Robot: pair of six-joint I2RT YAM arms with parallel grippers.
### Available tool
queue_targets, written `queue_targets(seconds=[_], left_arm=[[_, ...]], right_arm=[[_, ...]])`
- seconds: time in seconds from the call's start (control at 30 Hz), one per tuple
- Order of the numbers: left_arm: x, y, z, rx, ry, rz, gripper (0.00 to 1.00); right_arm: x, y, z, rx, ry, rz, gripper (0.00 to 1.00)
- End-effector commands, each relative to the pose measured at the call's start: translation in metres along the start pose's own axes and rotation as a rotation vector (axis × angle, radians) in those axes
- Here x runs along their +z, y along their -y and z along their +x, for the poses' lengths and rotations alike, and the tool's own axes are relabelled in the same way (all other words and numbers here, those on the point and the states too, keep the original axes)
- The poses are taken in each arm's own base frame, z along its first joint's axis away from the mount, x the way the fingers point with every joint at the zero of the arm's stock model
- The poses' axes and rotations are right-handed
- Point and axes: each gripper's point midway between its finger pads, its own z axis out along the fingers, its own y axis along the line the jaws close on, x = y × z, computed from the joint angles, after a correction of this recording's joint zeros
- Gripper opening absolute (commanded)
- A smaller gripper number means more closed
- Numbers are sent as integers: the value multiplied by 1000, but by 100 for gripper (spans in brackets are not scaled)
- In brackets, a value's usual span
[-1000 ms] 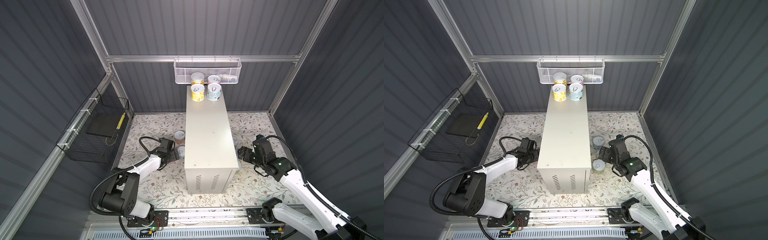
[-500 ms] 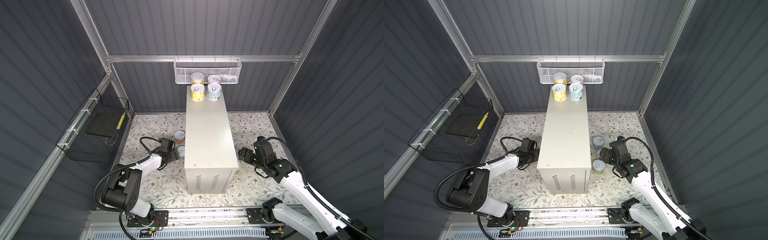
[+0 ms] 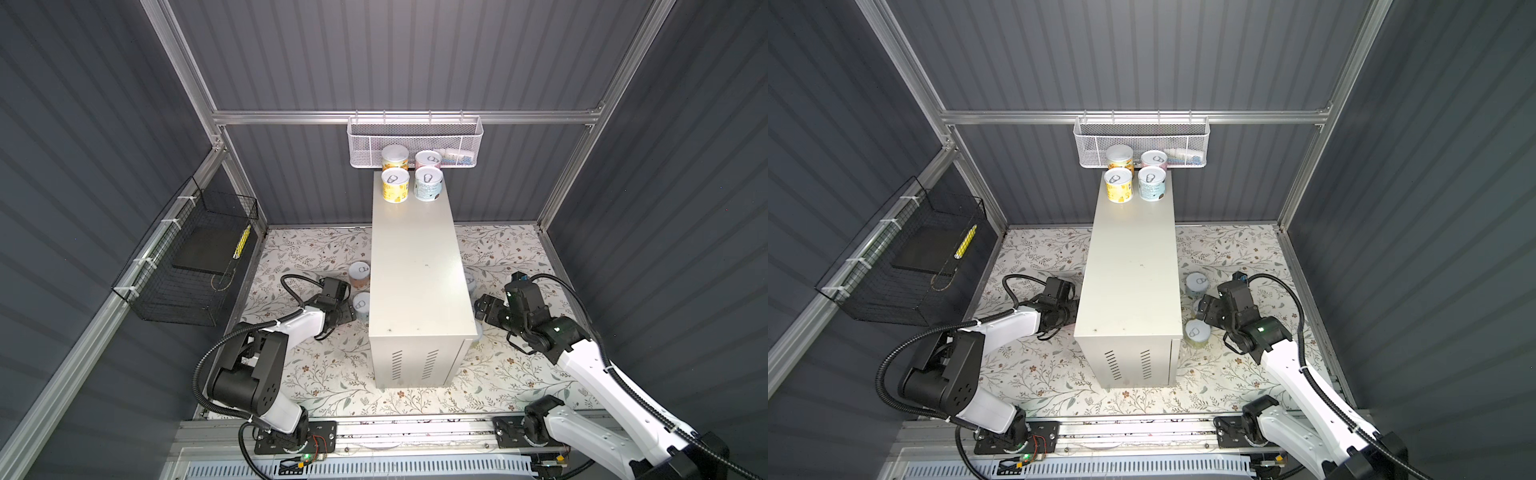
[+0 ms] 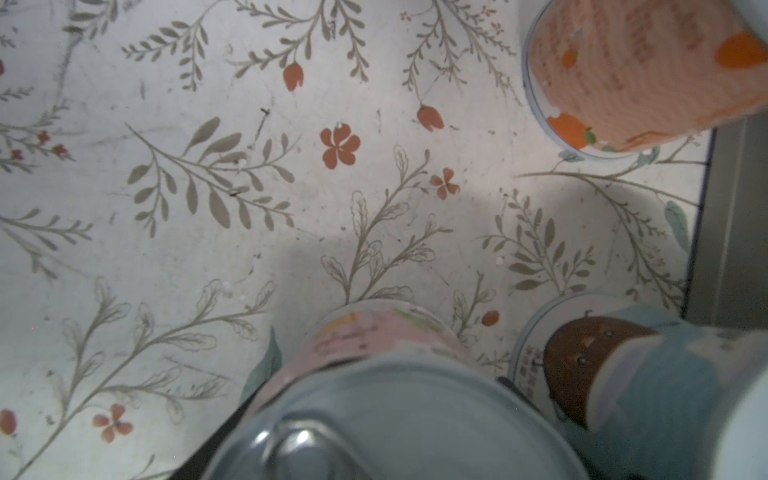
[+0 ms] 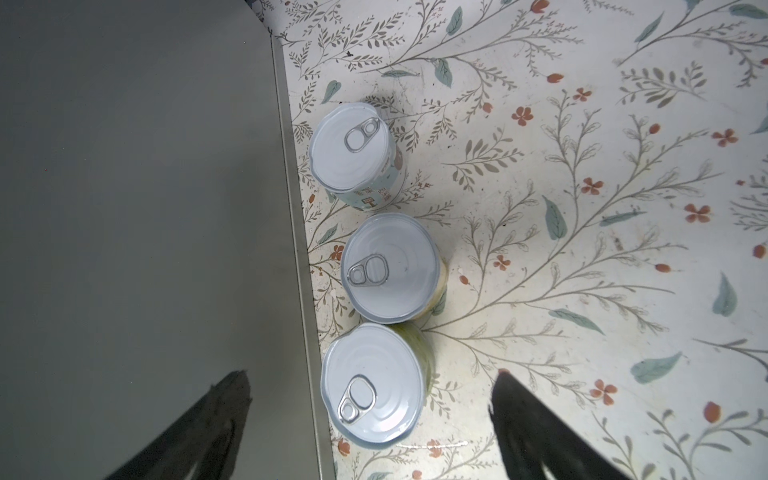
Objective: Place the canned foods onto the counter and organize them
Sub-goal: 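Close the left gripper on the pink-labelled can and lift it, then carry the pink-labelled can up toward the cabinet top with the left gripper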
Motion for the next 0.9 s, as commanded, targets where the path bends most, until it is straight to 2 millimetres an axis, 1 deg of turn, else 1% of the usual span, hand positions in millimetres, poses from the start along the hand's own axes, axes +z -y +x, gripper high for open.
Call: queue_targets(seconds=[0.0,0.03,0.07,0.1,0.13,0.17,0.27,0.33,0.43,0.7,0.77,0.8,0.87], left_arm=[[-4,-8,-4,-9,1,-36,65],[-7,-8,-5,-4,4,-41,59],[-10,-8,-9,2,11,-39,48],[-14,-8,-11,9,17,-40,32],[-17,-9,-13,13,22,-45,12],[-21,-9,-17,14,30,-53,0],[-38,-6,-28,37,44,-47,0],[-54,1,-39,56,58,-17,0],[-86,12,-57,85,88,40,0],[-180,40,-100,194,130,166,0],[-198,46,-109,226,130,187,0],[-217,53,-122,236,164,215,0],[-234,58,-133,262,183,233,0]], right_arm=[[1,0,0,4,-6,-2,92],[0,-1,-2,3,-2,-2,92],[-1,0,-2,3,0,-2,92],[-2,0,-3,4,4,-3,92],[-2,-1,-3,5,7,-6,92],[-3,-2,-4,4,8,-10,92],[-6,-2,-5,6,12,-15,92],[-9,-2,-6,15,19,-20,92],[-15,-4,-7,21,25,-37,92],[-37,1,-14,-10,45,-12,93],[-41,2,-17,-14,56,-7,93],[-42,2,-19,-14,61,-5,93],[-45,1,-22,-13,68,-6,93]])
